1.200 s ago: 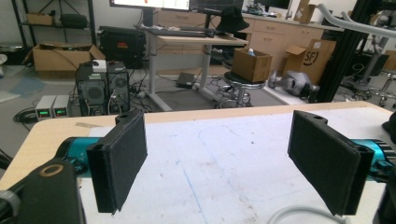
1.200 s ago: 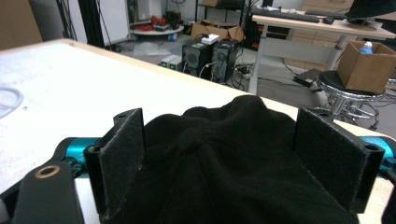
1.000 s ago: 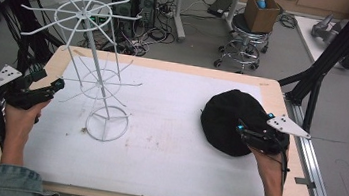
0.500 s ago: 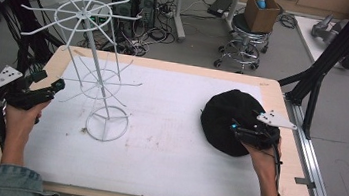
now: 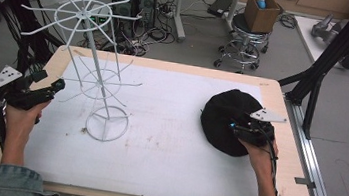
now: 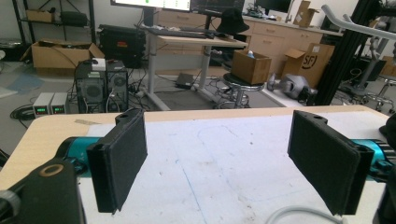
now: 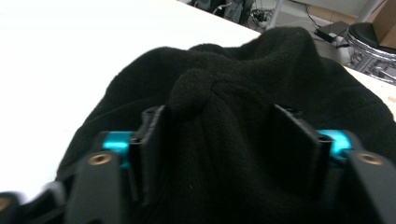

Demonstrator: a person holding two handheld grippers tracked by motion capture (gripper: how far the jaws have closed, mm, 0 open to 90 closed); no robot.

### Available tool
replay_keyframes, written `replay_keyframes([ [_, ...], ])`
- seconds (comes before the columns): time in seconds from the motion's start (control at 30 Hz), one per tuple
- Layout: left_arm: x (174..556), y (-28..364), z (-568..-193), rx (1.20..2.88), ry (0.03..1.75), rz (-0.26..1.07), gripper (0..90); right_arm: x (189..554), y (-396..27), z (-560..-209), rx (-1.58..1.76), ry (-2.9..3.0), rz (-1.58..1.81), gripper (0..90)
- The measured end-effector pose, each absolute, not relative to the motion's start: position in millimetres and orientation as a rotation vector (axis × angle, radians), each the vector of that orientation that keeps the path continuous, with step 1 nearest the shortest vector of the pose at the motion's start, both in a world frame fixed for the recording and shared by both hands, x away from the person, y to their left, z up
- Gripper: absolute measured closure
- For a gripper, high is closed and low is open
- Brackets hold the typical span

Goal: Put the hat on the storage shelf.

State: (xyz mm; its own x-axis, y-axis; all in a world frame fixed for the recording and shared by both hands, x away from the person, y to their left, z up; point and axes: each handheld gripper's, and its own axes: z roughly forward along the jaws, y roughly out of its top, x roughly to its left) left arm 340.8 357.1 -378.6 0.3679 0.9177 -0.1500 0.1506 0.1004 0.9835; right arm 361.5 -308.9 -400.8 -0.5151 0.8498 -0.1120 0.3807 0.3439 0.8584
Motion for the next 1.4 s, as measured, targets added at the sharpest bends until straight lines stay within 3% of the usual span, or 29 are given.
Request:
replay_keyframes([
  [0.1,340,358,-380,1.373,1.075,0.773,19.9,363,-314,-400,1.064,2.088,1.111,65.1],
  [0.23,337,359,-383,1.377,1.091,0.767,20.0,364,-316,-392,1.043,2.067,1.112,78.4],
  [1.0,290,372,-381,1.377,1.110,0.834,22.0,371,-325,-320,0.940,1.818,1.334,82.3],
  [1.4,289,370,-380,1.378,1.103,0.829,22.0,364,-319,-231,0.794,1.826,1.312,82.2],
])
